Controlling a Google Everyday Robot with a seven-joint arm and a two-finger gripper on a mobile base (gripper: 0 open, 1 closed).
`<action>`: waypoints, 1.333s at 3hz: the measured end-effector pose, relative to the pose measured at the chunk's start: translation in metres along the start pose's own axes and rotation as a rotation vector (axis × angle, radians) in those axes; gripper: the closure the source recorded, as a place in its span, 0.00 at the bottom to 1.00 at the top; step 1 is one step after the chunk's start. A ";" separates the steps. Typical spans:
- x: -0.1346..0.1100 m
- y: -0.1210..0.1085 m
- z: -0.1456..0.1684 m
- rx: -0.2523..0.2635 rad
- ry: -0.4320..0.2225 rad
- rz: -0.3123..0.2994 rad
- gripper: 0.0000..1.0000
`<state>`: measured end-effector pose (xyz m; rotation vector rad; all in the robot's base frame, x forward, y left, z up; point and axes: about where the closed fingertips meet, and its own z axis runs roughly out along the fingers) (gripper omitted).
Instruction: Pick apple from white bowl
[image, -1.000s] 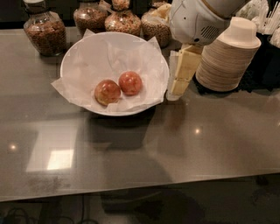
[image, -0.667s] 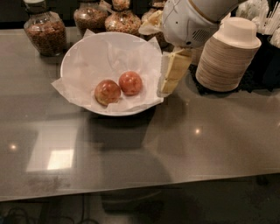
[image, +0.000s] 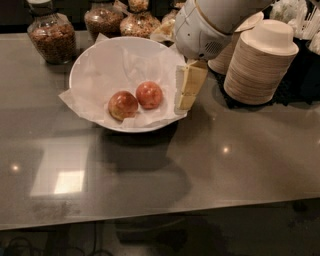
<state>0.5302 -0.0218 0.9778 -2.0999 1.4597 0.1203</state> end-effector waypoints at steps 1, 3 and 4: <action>0.000 0.000 0.000 0.000 0.000 0.000 0.00; 0.012 -0.007 0.032 0.017 -0.082 0.048 0.00; 0.018 -0.015 0.057 -0.002 -0.126 0.063 0.14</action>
Offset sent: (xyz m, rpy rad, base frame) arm 0.0118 -0.0060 -0.0154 0.0692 0.0016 -0.0410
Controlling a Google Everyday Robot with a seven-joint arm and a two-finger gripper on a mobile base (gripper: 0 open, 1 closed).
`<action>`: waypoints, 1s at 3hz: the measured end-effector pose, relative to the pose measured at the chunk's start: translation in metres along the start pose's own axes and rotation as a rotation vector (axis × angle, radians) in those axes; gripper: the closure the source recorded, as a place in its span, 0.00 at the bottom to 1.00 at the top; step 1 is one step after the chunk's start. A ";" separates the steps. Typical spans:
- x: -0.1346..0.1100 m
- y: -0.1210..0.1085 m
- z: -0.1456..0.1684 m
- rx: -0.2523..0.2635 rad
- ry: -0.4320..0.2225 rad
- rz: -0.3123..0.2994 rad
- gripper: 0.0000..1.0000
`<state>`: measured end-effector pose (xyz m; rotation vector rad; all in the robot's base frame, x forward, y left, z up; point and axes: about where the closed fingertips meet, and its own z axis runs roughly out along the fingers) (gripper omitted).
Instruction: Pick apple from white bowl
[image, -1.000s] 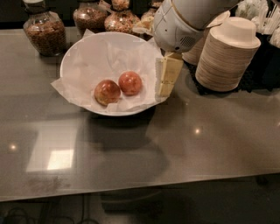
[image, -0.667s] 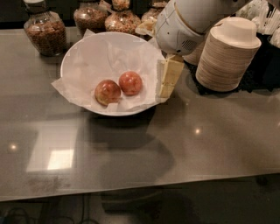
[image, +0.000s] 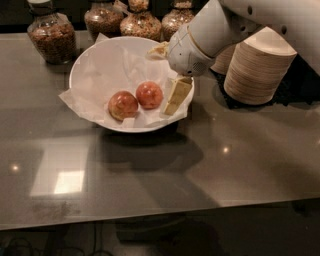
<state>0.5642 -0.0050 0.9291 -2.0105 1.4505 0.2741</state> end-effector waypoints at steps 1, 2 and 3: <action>0.004 -0.024 0.020 -0.015 -0.032 -0.024 0.13; 0.006 -0.025 0.028 -0.028 -0.036 -0.020 0.14; 0.011 -0.024 0.036 -0.043 -0.032 -0.012 0.19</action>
Offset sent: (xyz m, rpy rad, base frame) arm 0.0424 0.0181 -0.0055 0.0250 -0.0118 0.0535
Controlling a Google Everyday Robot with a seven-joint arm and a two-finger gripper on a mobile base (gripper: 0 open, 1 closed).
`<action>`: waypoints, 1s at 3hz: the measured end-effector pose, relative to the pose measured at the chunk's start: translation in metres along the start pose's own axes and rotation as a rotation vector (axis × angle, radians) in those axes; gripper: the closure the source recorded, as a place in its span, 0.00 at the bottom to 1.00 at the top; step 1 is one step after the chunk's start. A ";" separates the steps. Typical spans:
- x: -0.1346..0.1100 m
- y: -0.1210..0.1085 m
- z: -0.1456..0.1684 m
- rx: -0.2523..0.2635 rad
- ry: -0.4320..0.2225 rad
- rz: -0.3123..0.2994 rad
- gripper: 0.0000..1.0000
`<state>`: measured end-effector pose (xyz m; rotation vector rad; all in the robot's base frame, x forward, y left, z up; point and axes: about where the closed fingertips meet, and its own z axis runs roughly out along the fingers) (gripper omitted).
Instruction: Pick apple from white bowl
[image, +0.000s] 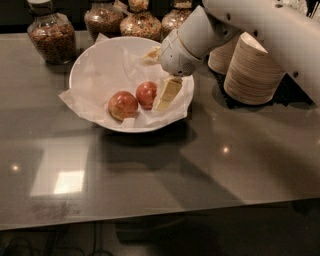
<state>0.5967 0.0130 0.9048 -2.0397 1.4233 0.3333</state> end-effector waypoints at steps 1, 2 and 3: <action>0.006 0.002 0.008 -0.007 0.007 0.006 0.21; 0.012 0.003 0.014 -0.008 0.017 0.009 0.24; 0.018 0.003 0.022 -0.011 0.026 0.005 0.24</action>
Offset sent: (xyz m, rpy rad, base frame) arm 0.0080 -0.0068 -0.0257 -0.0277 0.0021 -0.0230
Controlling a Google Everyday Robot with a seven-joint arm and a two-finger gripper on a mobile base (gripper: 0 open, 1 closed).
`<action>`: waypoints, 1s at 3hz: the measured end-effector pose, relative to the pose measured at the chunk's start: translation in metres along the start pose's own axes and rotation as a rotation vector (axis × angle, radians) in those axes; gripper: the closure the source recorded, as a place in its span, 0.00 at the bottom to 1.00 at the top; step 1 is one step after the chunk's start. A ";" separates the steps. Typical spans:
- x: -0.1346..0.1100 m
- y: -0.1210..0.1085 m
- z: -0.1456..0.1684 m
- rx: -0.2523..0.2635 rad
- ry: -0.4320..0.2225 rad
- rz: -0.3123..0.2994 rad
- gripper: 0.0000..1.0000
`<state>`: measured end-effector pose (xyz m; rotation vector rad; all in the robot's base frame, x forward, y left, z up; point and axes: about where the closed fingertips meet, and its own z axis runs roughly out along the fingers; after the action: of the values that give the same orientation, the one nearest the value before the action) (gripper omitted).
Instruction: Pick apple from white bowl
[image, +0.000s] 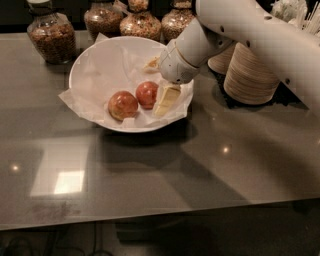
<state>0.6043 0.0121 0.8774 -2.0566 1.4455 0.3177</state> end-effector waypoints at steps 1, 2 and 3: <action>0.011 -0.004 0.017 -0.013 0.023 -0.005 0.25; 0.015 -0.006 0.026 -0.026 0.019 -0.003 0.25; 0.018 -0.008 0.033 -0.036 0.008 -0.001 0.25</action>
Offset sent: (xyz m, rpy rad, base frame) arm 0.0184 0.0022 -0.0279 -0.0401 0.0069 0.0012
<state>0.6233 0.0194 0.8449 -2.0900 1.4533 0.3375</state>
